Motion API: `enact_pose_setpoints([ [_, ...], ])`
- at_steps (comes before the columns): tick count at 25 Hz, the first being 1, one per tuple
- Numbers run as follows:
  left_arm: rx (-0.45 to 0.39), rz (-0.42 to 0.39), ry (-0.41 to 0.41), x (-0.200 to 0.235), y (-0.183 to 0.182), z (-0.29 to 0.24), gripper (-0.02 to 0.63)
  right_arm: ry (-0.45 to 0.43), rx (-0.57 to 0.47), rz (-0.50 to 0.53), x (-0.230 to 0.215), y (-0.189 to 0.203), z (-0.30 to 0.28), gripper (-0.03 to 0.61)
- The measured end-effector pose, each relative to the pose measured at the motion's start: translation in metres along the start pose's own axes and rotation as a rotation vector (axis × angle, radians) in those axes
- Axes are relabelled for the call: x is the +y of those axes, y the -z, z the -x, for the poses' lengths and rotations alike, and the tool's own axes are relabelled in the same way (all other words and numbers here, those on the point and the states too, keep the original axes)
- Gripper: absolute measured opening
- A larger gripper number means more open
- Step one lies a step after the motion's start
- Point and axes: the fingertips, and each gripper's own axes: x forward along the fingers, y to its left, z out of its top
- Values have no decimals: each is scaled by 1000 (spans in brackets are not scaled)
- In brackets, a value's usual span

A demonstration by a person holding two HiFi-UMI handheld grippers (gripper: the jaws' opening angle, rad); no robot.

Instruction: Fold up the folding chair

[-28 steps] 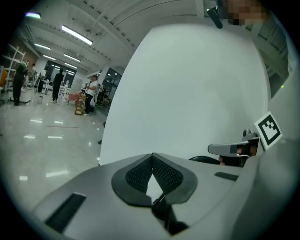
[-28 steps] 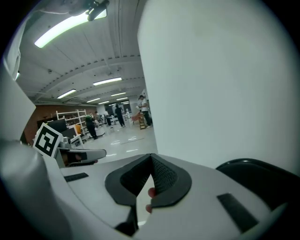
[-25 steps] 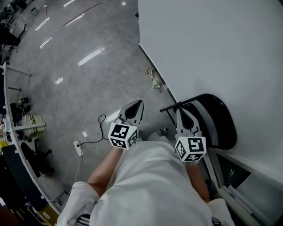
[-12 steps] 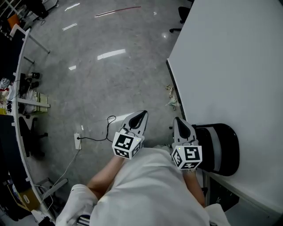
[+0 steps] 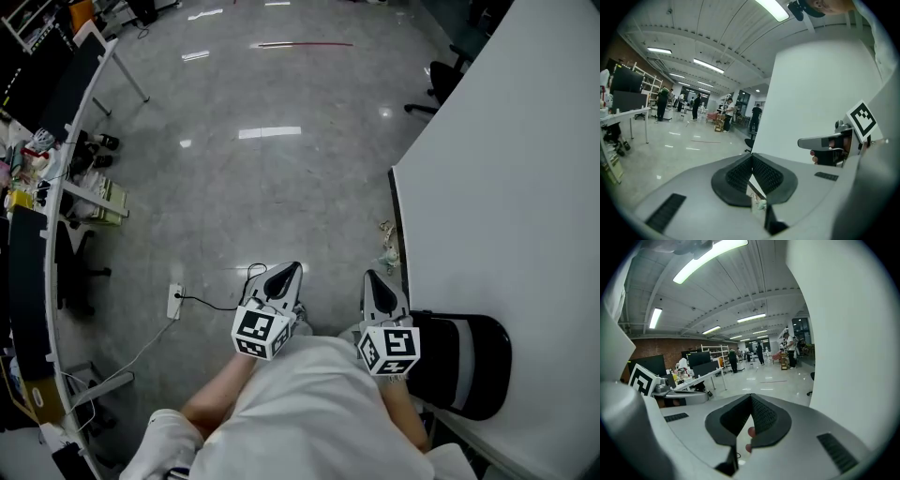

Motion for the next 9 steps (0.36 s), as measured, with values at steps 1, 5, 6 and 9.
enact_pose_setpoints([
  [1, 0, 9, -17, 6, 1, 4, 12, -11, 6, 0, 4, 0, -5, 5],
  [5, -12, 19, -66, 20, 6, 12, 12, -56, 28, 3, 17, 8, -19, 5],
  [6, -14, 22, -77, 22, 7, 15, 12, -65, 35, 5, 21, 11, -20, 6],
  [9, -12, 36, -113, 29, 10, 24, 12, -89, 54, 11, 35, 15, -20, 5],
])
